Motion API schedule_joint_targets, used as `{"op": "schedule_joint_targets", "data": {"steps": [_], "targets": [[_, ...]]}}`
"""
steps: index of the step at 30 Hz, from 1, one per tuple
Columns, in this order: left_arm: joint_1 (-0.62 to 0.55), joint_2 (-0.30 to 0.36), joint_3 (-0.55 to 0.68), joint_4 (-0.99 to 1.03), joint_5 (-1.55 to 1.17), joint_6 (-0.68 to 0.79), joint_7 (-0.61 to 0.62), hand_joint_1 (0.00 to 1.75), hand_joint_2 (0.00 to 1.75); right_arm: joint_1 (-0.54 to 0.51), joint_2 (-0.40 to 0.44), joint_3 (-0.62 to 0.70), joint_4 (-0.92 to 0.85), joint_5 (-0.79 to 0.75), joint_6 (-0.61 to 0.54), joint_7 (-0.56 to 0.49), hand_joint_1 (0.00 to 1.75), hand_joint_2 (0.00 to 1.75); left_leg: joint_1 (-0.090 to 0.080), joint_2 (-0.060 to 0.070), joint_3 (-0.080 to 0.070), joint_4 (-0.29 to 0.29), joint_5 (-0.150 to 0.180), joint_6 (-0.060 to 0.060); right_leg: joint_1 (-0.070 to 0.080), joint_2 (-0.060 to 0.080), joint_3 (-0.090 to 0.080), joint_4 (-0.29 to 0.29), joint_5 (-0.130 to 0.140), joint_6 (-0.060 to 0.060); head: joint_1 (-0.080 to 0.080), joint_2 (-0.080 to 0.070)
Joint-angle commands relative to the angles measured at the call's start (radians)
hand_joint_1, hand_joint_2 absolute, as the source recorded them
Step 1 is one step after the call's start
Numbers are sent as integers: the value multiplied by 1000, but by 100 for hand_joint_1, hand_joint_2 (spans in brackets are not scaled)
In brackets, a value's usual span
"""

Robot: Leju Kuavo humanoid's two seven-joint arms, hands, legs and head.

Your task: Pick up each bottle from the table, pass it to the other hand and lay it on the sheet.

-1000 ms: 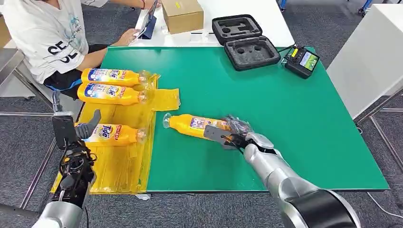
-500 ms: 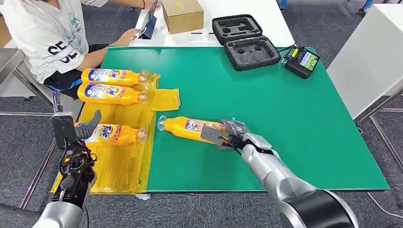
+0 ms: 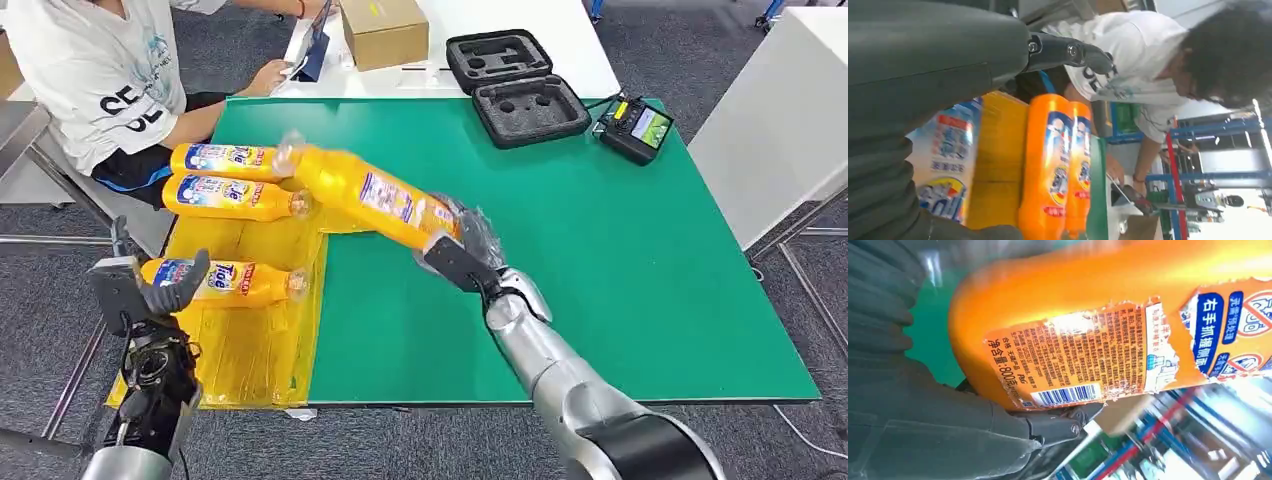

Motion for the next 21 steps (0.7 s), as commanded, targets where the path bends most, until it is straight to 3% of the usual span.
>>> {"op": "schedule_joint_targets", "data": {"steps": [1, 5, 7, 11, 16, 21], "targets": [[1, -13, 42, -9, 11, -9, 4, 0, 175, 13, 27, -47, -77, -26, -4, -3, 175, 175, -1, -1, 3, 0, -1, 0, -1, 0, 4, 0, -1, 0, 0, 0], [1, -13, 42, -9, 11, -9, 4, 0, 175, 13, 27, -47, -77, -26, -4, -3, 175, 175, -1, -2, 2, -1, -1, 0, -1, -1, 3, 0, -1, 0, 0, 0], [29, -17, 56, -50, 65, -44, 17, 0, 175, 117, 20, 62, -313, -214, -101, -6, 175, 175, -1, -2, 3, 0, -1, 0, -1, -1, 4, 0, -2, 0, 0, 0], [77, -28, 64, -135, 130, -98, 55, 0, 175, 232, -28, 206, -517, -358, -241, -6, 175, 175, -1, -3, 3, -1, -2, 0, 0, -2, 4, -1, -2, 0, 0, 0], [109, -38, 9, -201, 224, -248, 138, 0, 175, 241, -45, 246, -461, -370, -224, -6, 173, 175, -1, -2, 2, 0, -2, 0, 0, -2, 3, -1, -2, 0, 0, 0], [113, -41, -157, -223, 421, -550, 326, 0, 175, 234, -38, 337, -313, -335, -145, -6, 175, 175, -1, -5, 5, -1, -2, 0, -1, -4, 6, -1, -3, 0, 0, 0]]}}
